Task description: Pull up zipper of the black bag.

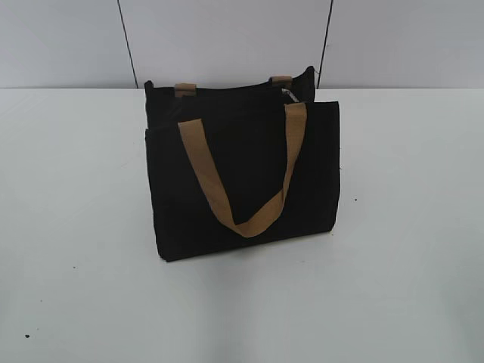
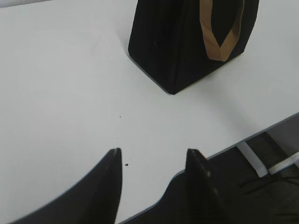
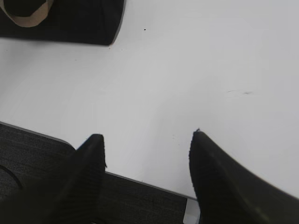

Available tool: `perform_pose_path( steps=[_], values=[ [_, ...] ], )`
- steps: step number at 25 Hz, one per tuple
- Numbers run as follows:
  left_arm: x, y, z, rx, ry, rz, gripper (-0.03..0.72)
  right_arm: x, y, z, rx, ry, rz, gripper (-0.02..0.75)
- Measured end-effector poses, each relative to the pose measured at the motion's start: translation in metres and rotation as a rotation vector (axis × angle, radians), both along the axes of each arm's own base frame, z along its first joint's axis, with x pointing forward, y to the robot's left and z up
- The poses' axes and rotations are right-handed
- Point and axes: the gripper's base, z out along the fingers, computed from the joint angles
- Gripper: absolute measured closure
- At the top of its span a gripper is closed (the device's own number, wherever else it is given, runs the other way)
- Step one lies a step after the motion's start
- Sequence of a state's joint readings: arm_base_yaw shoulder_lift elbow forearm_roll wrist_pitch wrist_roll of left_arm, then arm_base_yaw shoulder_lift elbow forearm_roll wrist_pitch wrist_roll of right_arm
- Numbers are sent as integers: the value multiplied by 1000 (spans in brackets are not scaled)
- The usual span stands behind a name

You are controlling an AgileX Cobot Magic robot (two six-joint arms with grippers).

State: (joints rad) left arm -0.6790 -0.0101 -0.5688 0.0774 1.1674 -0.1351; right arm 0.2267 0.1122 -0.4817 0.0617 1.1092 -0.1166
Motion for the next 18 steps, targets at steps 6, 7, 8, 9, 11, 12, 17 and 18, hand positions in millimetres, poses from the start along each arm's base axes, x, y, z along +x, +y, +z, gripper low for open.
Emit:
perform_pose_path(
  steps=[6, 7, 8, 9, 11, 12, 17, 18],
  values=[
    [7, -5, -3, -19, -43, -2, 342, 0, 0, 0, -2, -3, 1, 297],
    [7, -5, -3, -20, -46, -1, 342, 0, 0, 0, -3, -3, 1, 297],
    [7, -5, -4, -19, -47, -1, 342, 0, 0, 0, -3, -4, 1, 297],
    [7, -5, -4, -18, -48, 0, 342, 0, 0, 0, -3, -4, 1, 297],
    [8, -5, -4, -20, -50, 0, 342, 0, 0, 0, -3, -4, 1, 297],
    [8, -5, -4, -20, -50, 0, 342, 0, 0, 0, -3, -4, 1, 297],
    [8, -5, -4, -20, -50, 0, 342, 0, 0, 0, -2, -4, 2, 297],
    [8, -5, -4, -20, -50, 0, 342, 0, 0, 0, -2, -4, 2, 297]
  ],
)
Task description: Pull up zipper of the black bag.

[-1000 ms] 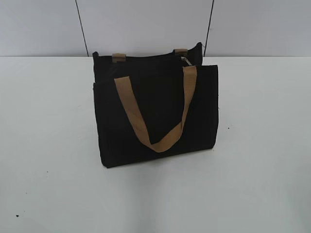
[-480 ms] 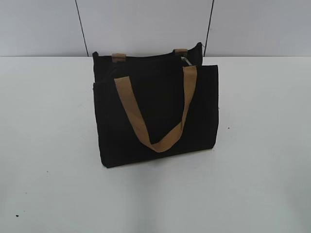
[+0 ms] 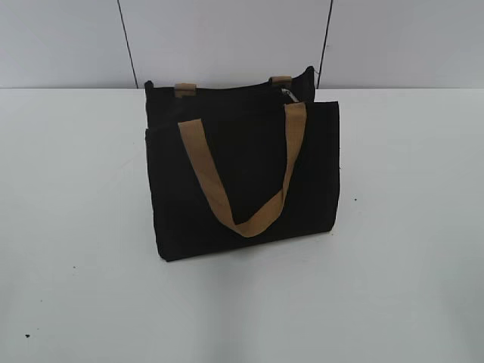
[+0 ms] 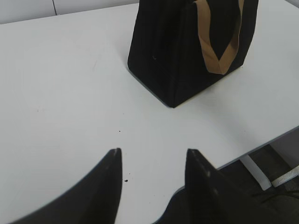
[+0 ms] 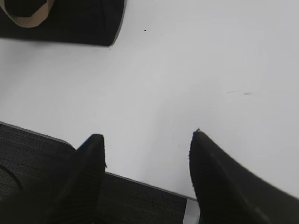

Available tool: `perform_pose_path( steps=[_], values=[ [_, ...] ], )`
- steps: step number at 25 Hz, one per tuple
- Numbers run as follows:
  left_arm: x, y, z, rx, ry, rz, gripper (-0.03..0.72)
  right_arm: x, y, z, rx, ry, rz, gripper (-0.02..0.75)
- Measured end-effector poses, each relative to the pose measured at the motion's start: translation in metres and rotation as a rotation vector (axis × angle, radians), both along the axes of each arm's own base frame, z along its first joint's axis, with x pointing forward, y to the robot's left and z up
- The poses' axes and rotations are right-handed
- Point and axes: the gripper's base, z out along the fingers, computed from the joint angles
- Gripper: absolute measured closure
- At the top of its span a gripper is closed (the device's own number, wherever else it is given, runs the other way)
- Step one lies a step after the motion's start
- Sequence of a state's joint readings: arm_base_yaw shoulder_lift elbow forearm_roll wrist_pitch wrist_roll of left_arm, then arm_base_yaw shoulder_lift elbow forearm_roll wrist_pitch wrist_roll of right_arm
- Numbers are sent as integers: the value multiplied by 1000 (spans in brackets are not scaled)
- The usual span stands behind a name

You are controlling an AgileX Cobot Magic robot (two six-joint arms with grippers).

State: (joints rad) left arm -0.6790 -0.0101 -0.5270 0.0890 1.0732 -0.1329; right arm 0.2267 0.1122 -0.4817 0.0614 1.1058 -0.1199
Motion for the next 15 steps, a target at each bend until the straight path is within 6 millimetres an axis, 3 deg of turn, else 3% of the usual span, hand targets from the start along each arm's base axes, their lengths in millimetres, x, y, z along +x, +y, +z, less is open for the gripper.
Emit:
perform_pose_path(
  steps=[7, 15],
  values=[
    [-1, 0, 0, 1, -1, 59, 347, -1, -1, 0, 3, -12, -22, 297],
    [-3, -2, 0, 2, -1, 306, 360, -16, -3, 0, 20, -117, -110, 297]
  ],
)
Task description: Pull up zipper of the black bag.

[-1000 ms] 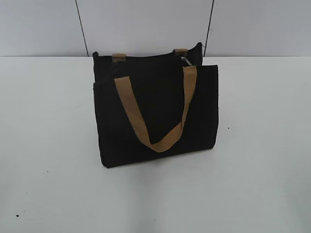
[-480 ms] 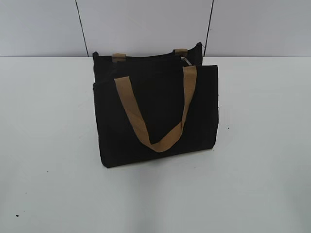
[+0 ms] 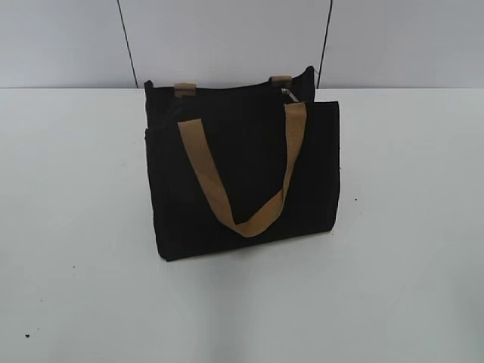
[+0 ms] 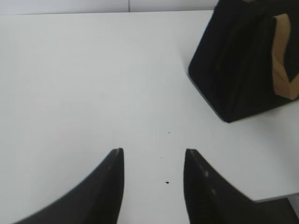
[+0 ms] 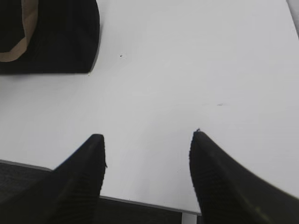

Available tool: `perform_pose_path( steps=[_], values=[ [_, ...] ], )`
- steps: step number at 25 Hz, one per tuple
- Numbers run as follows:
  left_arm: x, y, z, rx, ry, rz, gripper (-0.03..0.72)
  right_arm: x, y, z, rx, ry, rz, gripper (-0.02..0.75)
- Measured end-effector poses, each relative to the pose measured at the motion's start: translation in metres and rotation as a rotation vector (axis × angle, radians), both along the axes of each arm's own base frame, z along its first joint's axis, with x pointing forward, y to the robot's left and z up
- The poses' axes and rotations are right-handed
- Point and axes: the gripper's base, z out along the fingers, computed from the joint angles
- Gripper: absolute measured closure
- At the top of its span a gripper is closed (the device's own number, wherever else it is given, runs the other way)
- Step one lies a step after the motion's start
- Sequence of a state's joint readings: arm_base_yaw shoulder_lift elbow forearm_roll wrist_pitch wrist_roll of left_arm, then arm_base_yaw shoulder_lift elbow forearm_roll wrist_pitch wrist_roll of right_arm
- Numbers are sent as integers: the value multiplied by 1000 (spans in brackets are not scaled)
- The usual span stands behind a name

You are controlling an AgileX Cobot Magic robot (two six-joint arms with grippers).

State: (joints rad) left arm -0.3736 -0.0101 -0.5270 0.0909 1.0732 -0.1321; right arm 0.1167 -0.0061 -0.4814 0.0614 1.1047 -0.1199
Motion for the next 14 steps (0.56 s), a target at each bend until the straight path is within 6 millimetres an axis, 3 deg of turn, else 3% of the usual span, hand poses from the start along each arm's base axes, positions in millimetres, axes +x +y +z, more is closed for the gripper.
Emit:
perform_pose_path(
  steps=[14],
  values=[
    [-2, -2, 0, 1, -2, 267, 421, 0, 0, 0, 3, -1, -24, 297]
  ],
)
